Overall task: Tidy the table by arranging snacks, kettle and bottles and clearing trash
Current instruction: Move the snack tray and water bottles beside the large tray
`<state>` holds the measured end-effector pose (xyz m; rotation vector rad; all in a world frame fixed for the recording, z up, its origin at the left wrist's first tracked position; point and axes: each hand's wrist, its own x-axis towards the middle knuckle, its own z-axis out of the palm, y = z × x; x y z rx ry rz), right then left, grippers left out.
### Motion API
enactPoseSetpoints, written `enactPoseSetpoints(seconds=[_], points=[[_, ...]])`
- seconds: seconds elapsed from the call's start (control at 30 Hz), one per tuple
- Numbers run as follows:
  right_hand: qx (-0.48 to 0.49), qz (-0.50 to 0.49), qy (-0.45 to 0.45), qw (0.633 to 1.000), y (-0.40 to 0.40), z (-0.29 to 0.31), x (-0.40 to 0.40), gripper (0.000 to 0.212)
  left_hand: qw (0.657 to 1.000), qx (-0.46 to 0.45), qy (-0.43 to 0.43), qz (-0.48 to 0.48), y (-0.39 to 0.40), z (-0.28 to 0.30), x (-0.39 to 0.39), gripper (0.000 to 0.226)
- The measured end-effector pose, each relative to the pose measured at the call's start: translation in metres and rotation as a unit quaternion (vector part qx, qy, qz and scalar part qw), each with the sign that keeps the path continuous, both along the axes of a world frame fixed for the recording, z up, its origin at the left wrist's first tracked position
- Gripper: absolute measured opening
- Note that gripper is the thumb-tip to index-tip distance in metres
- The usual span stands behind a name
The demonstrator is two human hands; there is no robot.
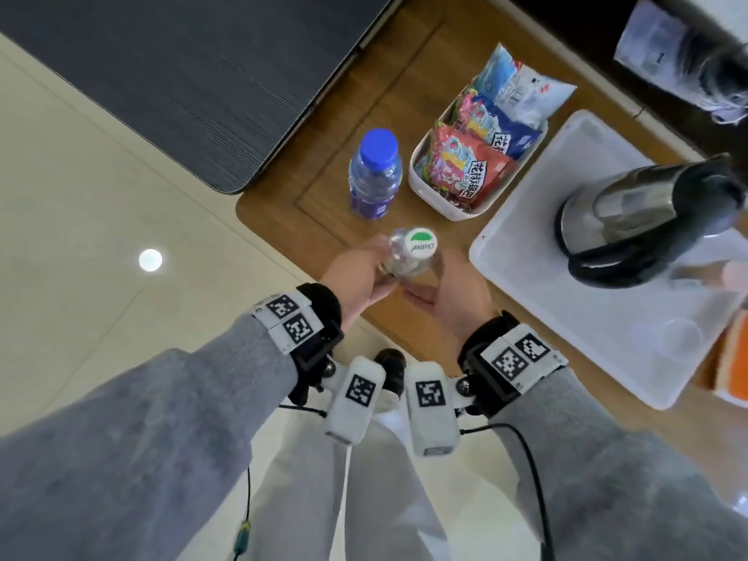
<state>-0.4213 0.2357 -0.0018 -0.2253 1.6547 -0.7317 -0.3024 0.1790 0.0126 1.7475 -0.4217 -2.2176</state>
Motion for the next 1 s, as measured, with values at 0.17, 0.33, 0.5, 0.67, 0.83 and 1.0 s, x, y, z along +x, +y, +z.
enactPoseSetpoints(seconds=[0.17, 0.33, 0.5, 0.67, 0.83, 1.0], points=[[-0.033, 0.002, -0.005, 0.999, -0.015, 0.0, 0.024, 0.039, 0.994, -0.097, -0.003, -0.043, -0.01, 0.006, 0.032, 0.044], [-0.098, 0.215, 0.075, 0.969, -0.026, -0.001, 0.085, 0.058, 0.994, -0.1, -0.039, -0.025, -0.012, -0.001, 0.094, 0.061], [-0.108, 0.351, 0.111, 0.924, -0.022, 0.003, 0.129, 0.067, 0.981, -0.117, -0.13, -0.083, 0.006, -0.008, 0.141, 0.058], [-0.115, 0.338, 0.084, 0.93, 0.0, -0.004, 0.15, 0.068, 0.912, -0.203, -0.251, -0.254, 0.029, 0.004, 0.156, 0.03], [-0.126, 0.234, 0.07, 0.962, 0.028, -0.013, 0.123, 0.067, 0.901, -0.234, -0.205, -0.301, 0.032, 0.0, 0.125, 0.04], [-0.144, 0.132, 0.069, 0.978, 0.002, -0.001, 0.098, 0.071, 0.905, -0.264, -0.174, -0.284, 0.001, 0.012, 0.084, 0.044]])
